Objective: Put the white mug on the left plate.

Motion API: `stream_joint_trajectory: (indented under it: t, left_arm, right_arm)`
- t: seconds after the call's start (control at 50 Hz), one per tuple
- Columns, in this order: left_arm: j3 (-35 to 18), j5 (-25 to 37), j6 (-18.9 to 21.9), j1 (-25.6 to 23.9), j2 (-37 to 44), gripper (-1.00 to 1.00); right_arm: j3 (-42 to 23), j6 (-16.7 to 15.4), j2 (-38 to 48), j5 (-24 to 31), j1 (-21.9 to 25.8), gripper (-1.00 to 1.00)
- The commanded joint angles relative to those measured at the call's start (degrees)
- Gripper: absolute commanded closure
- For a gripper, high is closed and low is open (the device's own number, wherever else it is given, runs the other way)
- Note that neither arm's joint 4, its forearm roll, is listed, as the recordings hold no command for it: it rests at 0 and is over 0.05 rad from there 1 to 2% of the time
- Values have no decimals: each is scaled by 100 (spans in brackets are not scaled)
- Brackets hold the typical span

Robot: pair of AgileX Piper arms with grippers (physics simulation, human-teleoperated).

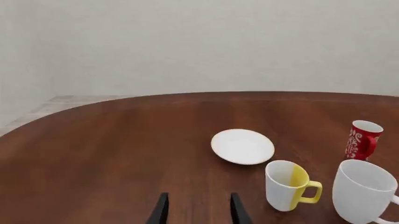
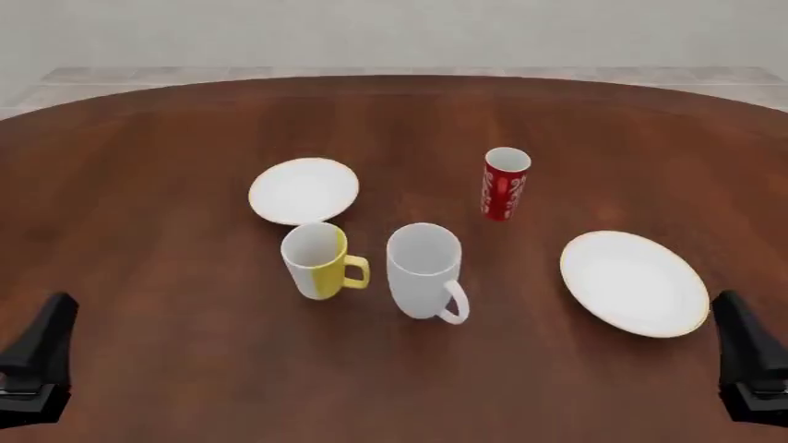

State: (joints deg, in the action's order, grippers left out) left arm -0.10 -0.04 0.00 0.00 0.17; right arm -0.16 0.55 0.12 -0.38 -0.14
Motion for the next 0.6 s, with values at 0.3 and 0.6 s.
stream_joint_trajectory:
  t: [0.3, 0.6]
  left_arm:
    - [-15, -7, 2, 0, 26, -100]
    - [-15, -6, 1, 1, 27, -100]
  right_arm:
    - [-56, -123, -9, 221, 117, -100]
    - [-124, -304, 125, 273, 140, -100]
